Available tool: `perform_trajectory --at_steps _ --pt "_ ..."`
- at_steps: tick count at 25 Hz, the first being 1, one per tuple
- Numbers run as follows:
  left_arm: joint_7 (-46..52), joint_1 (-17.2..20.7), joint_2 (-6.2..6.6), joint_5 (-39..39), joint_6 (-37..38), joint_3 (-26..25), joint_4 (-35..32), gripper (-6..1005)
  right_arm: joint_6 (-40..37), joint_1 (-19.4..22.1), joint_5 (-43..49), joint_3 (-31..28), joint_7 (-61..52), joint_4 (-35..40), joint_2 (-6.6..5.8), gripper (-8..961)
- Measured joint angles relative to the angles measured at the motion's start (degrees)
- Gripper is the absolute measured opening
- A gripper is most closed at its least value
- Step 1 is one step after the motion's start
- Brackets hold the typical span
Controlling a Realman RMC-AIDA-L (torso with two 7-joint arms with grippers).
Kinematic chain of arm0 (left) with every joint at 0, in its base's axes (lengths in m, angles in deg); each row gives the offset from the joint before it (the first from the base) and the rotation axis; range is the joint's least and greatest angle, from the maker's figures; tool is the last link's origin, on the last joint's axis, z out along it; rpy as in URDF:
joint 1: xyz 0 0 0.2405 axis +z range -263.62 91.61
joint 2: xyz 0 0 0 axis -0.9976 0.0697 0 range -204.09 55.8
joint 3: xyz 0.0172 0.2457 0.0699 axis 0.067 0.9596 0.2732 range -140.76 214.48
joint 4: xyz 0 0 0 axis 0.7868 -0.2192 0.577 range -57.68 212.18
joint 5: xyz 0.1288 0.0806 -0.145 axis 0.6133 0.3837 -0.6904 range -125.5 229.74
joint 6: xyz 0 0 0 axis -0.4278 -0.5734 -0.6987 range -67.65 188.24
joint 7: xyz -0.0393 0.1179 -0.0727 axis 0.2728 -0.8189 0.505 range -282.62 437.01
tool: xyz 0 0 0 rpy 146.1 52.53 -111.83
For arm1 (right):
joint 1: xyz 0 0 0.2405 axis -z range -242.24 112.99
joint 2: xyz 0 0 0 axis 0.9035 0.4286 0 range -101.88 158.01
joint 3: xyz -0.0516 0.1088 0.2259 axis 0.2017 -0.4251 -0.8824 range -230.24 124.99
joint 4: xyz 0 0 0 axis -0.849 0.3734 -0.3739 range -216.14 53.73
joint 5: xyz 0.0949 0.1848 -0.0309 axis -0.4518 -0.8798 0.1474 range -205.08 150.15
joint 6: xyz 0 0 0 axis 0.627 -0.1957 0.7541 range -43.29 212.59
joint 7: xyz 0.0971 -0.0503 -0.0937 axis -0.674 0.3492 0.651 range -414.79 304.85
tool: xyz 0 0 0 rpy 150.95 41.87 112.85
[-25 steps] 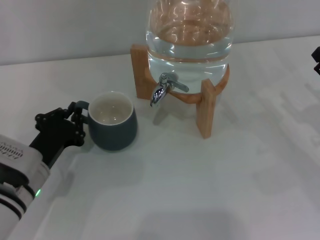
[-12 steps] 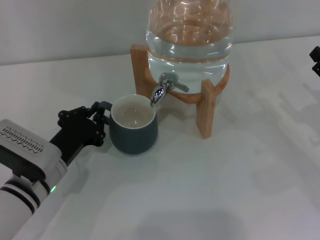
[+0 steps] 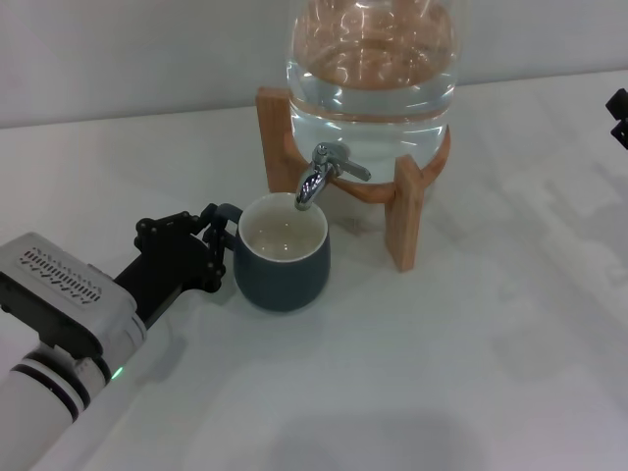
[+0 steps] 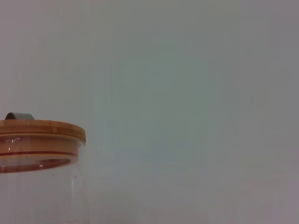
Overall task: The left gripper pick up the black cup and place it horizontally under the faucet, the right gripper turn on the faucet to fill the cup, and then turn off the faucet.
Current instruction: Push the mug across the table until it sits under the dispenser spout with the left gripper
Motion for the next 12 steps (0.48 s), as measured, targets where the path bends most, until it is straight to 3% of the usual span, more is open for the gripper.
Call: perform_trajectory --at_steps 12 --pt "0.32 -0.76 -0.01 0.26 -2.61 -0.13 0.37 128 -0.27 -0.56 0.0 0.59 -0.05 0.0 0.0 837"
